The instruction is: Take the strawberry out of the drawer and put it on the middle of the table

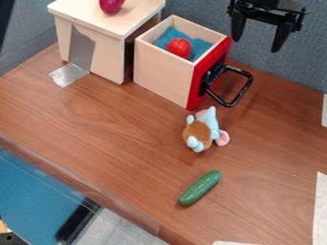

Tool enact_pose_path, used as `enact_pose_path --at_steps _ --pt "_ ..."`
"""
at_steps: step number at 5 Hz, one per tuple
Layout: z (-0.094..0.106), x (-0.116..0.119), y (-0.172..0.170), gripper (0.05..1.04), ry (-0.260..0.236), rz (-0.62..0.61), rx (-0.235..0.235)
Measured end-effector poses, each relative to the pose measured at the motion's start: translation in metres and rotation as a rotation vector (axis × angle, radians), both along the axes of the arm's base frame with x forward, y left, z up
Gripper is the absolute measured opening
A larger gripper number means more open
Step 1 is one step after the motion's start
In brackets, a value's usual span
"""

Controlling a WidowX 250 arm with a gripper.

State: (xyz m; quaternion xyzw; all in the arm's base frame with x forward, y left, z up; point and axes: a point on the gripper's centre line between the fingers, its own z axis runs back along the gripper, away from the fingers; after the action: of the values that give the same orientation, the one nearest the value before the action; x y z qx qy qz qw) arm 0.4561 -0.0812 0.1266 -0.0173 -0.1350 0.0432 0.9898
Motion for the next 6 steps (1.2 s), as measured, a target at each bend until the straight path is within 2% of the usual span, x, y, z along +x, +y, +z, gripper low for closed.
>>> enact_pose_path --at_steps 1,2,3,4,6 --pt "-0.021 -0.002 0.000 1.001 0.052 0.004 0.004" --pt "-0.015 -0.001 0.025 1.001 0.060 0.092 -0.029" --pt "0.007 -0.002 0.072 1.001 0.008 0.212 -0.068" --pt "0.017 -0.011 0.100 1.001 -0.023 0.250 -0.071" --pt "0.004 -0.008 0.132 1.001 -0.023 0.338 -0.057"
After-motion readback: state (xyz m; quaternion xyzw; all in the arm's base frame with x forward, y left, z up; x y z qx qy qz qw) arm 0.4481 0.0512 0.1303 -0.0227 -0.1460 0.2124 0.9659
